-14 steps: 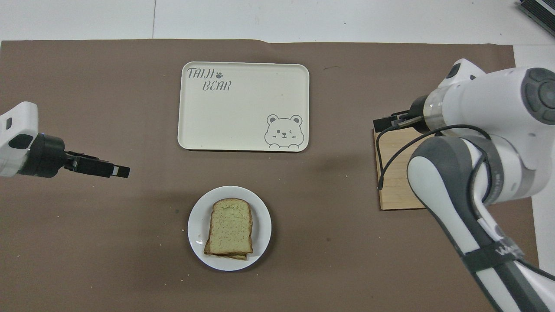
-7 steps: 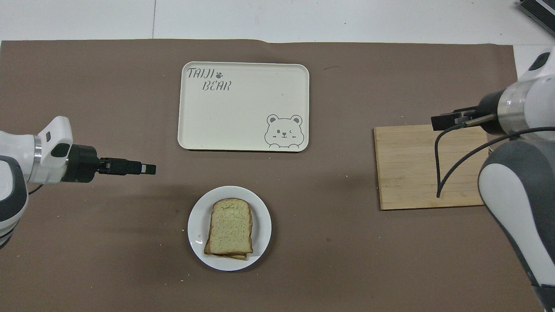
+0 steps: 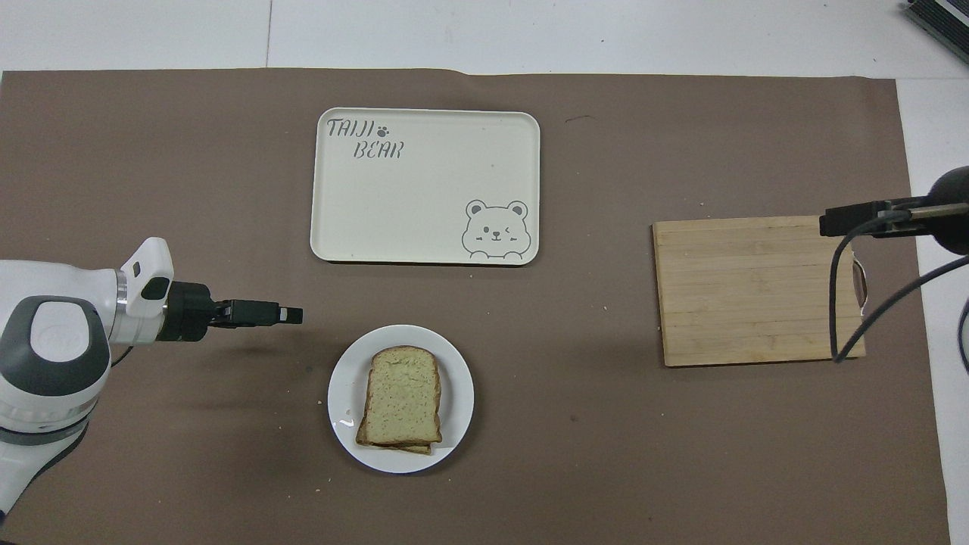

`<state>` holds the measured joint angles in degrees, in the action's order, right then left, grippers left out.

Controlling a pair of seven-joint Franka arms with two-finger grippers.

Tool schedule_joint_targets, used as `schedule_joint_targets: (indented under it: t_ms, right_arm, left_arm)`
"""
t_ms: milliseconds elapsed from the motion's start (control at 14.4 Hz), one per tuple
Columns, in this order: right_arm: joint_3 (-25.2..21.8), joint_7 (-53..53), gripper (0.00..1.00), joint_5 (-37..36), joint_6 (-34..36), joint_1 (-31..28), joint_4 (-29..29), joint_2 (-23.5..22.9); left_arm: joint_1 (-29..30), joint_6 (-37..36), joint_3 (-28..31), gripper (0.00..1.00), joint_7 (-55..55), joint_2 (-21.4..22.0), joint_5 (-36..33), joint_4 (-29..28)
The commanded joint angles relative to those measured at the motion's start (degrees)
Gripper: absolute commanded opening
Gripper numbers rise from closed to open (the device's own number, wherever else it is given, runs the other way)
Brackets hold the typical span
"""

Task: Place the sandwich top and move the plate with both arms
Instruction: 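Withdraw the right gripper while the left gripper reaches toward the plate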

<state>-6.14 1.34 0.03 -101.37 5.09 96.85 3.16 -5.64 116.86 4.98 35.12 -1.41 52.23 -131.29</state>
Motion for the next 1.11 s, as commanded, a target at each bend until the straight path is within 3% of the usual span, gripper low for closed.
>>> schedule_joint_targets:
  t_ms: [0, 277, 832, 1040]
  right_arm:
    - [0.52, -2.3, 1.0, -0.56, 4.33, -1.31, -1.23, 1.49]
    - [0.87, -3.19, 1.0, -0.73, 8.47, -1.92, -1.14, 3.43]
    - [0.87, -3.54, 1.0, -0.47, 11.01, -2.01, -3.33, 3.43]
    - [1.3, -4.06, 1.0, -0.38, 15.05, -1.92, -7.02, 3.35]
  left_arm:
    - [-1.22, 1.88, 0.74, 1.0, 1.09, 1.5, 1.3, -2.39]
    - [-1.3, 2.32, 0.56, 1.0, 1.88, 0.7, 2.26, -3.53]
    - [-4.38, 2.15, 0.47, 1.0, 1.97, 4.48, 3.49, -10.91]
    - [-5.7, 1.45, 0.47, 0.9, 1.96, 5.97, 4.02, -13.28]
